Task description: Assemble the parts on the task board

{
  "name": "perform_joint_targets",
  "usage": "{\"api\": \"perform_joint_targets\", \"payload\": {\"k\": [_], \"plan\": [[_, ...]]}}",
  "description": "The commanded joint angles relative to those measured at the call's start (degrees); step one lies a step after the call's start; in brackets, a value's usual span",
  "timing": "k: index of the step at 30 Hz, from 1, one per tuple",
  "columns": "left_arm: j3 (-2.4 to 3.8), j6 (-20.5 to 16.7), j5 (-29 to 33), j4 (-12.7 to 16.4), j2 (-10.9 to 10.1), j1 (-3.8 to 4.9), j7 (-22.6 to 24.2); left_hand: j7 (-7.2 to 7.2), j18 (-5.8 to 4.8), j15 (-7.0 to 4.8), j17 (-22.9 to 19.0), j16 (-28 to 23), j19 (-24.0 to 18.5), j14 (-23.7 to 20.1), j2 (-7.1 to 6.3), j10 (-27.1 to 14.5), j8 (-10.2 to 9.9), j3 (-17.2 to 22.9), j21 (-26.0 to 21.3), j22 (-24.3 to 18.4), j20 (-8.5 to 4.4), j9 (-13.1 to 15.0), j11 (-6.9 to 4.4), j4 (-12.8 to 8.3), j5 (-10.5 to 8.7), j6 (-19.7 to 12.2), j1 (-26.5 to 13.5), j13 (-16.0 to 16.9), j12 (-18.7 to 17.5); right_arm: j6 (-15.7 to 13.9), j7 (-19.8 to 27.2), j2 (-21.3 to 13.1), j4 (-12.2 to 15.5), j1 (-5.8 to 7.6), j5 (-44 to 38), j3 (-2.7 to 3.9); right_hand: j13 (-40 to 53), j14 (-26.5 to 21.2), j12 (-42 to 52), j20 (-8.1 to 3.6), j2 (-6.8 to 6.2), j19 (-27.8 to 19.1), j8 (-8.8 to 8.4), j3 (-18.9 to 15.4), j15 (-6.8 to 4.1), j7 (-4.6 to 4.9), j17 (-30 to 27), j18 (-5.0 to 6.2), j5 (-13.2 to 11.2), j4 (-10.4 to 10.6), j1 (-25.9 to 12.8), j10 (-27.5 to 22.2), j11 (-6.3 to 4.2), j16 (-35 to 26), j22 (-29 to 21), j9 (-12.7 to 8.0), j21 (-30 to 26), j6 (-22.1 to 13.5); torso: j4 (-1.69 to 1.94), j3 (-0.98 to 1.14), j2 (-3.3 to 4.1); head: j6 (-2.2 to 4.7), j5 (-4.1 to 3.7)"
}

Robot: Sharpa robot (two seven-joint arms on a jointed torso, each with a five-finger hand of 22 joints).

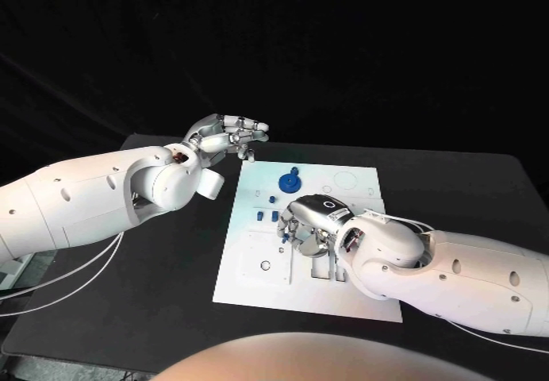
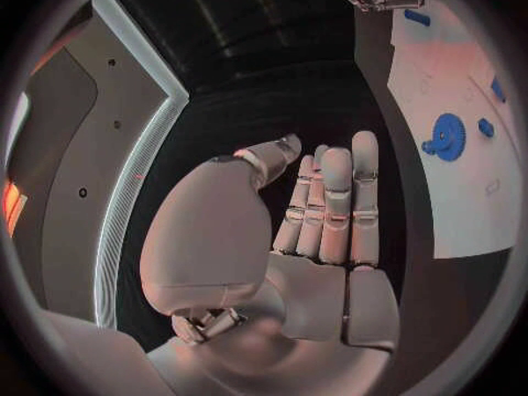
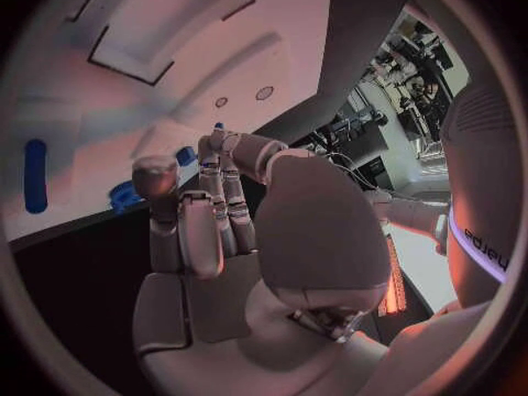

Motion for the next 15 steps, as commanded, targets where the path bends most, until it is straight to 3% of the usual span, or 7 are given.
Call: {"api": "perform_joint_targets", "payload": {"k": [1, 15], "plan": [[0.03, 0.96, 0.15, 0.16, 0.15, 0.02, 0.21, -0.02, 0.80, 0.26, -0.07, -0.37, 0.04, -0.34, 0.11, -0.37, -0.25, -0.29, -0.21, -0.05, 0.13, -0.04, -0.14, -0.09, 0.18, -0.37, 0.37, -0.07, -0.29, 1.27, -0.90, 0.40, -0.20, -0.36, -1.84, -0.02, 0.06, 2.30, 0.12, 0.02, 0.38, -0.37, 0.15, 0.35, -0.31, -0.09, -0.12, -1.00, 0.39, -0.11, -0.37, 2.46, -2.02, -0.01, 0.09, 0.08, 0.25, 0.34, 0.04, 0.03, -0.02, -0.18, 0.14], [0.03, 1.10, 0.13, 0.25, 0.14, 0.03, 0.18, 0.04, 0.79, 0.38, 0.72, -0.02, 0.14, 0.02, 0.02, -0.63, -0.20, -0.86, -0.41, -0.21, 0.27, -0.02, -0.05, 0.25, 0.17, -0.50, -0.15, -0.03, -0.24, 2.07, -1.46, 1.04, -0.64, -0.82, -2.30, -0.10, 0.07, 2.27, 0.09, 0.03, 0.36, -0.38, 0.14, 0.40, -0.33, -0.09, -0.29, -0.99, 0.38, -0.13, -0.40, 2.46, -2.02, -0.06, 0.13, 0.12, 0.28, 0.28, 0.01, 0.00, -0.06, -0.48, 0.24]]}}
